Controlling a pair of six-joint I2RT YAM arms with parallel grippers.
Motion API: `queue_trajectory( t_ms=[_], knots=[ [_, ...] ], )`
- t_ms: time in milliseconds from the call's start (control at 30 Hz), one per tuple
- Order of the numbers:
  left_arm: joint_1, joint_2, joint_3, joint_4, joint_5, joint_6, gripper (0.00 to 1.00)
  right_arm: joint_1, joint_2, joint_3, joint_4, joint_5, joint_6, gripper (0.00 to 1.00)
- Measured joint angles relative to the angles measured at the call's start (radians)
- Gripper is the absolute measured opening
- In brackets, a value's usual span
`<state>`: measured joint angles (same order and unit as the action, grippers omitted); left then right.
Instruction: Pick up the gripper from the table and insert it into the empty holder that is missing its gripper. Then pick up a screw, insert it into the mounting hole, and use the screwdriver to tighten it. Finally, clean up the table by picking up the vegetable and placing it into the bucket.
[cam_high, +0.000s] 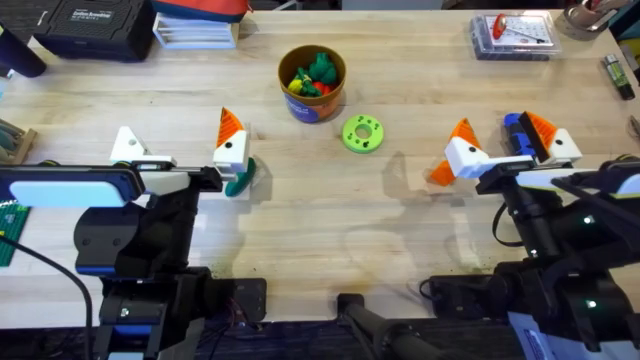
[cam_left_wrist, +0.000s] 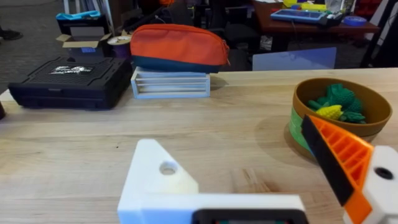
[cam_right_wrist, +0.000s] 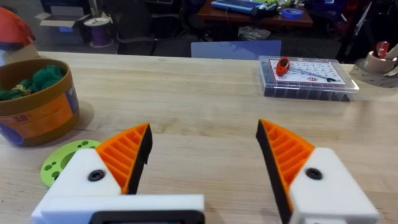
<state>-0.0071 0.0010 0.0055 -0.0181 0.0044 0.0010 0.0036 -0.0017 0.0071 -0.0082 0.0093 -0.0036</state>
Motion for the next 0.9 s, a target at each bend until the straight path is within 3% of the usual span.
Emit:
queue_trajectory(
  t_ms=[400, 533, 700, 900],
  knots=[
    [0.000, 0.000, 0.001, 0.000, 0.003, 0.000, 0.986, 0.000, 0.000, 0.001, -0.008, 0.005, -0.007, 0.994],
    [0.000, 0.000, 0.037, -0.047, 0.003, 0.000, 0.985, 0.000, 0.002, 0.008, -0.023, 0.008, -0.008, 0.994],
    [0.000, 0.032, 0.229, -0.251, 0.003, 0.000, 0.985, 0.000, 0.062, 0.156, -0.247, 0.008, -0.007, 0.992],
    [0.000, 0.225, 0.552, -0.633, 0.003, -0.002, 0.985, 0.000, 0.238, 0.498, -0.542, 0.008, -0.003, 0.993]
  ],
)
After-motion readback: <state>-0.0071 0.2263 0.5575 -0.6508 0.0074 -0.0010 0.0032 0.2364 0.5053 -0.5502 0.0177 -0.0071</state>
